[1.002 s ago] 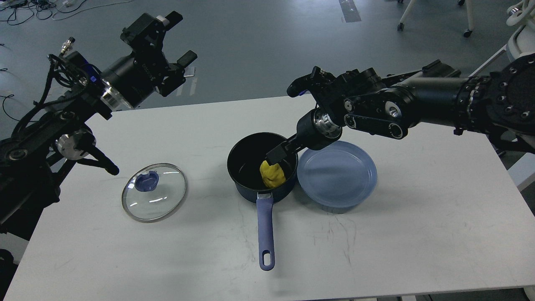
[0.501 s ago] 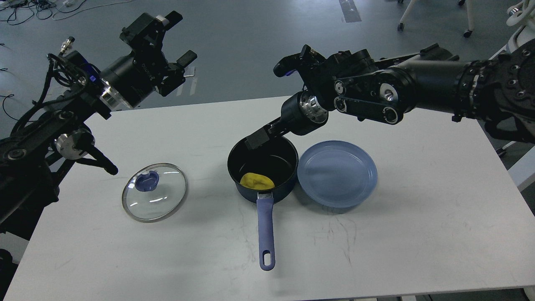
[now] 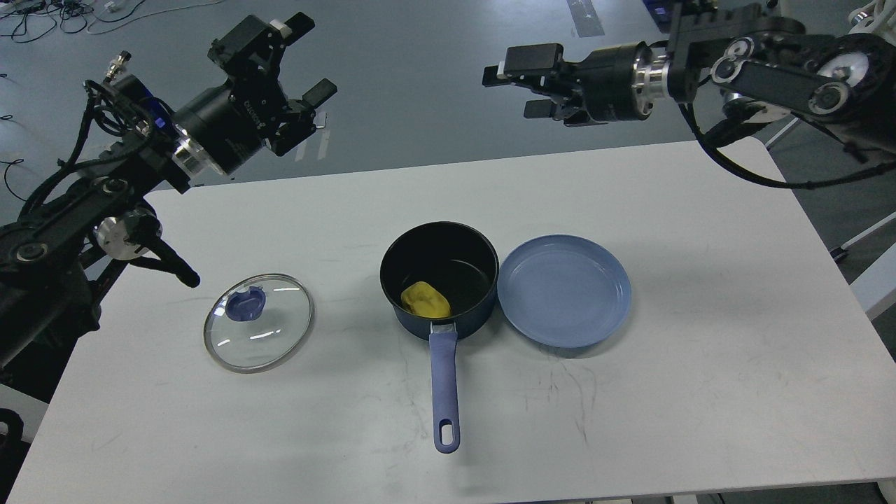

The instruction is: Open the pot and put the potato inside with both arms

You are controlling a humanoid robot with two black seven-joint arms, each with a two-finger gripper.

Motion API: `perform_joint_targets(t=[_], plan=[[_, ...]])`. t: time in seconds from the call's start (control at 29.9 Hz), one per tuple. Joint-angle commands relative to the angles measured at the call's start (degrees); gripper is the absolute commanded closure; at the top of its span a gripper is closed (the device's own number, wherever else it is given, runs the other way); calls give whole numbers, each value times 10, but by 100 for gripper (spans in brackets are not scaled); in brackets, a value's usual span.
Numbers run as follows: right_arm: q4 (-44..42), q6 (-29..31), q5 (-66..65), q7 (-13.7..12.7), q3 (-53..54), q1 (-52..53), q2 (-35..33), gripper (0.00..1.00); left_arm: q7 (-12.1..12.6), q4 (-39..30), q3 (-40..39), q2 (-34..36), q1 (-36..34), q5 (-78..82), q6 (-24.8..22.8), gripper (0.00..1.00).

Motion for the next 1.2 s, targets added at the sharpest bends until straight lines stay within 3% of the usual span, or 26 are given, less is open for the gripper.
perform_joint_targets(t=[0.0,0.17,0.33,0.67,1.17], plan=[[-7,0,49,1,90,-84,-49,1,0,-18,2,1,-12,40,0,2],[-10,0,130,5,212,-190,-66,1,0,-30,1,-6,-16,51,3,2],[-9,0,151,37,319,-288,-56,1,0,-24,-3,-30,-5,45,8,2],[-10,0,152,74,344,-349,-7,1,0,-19,-35,-35,59,-12,15,2],[-10,0,152,77,345,-356,9,1,15,-19,-88,-70,152,-13,33,2]])
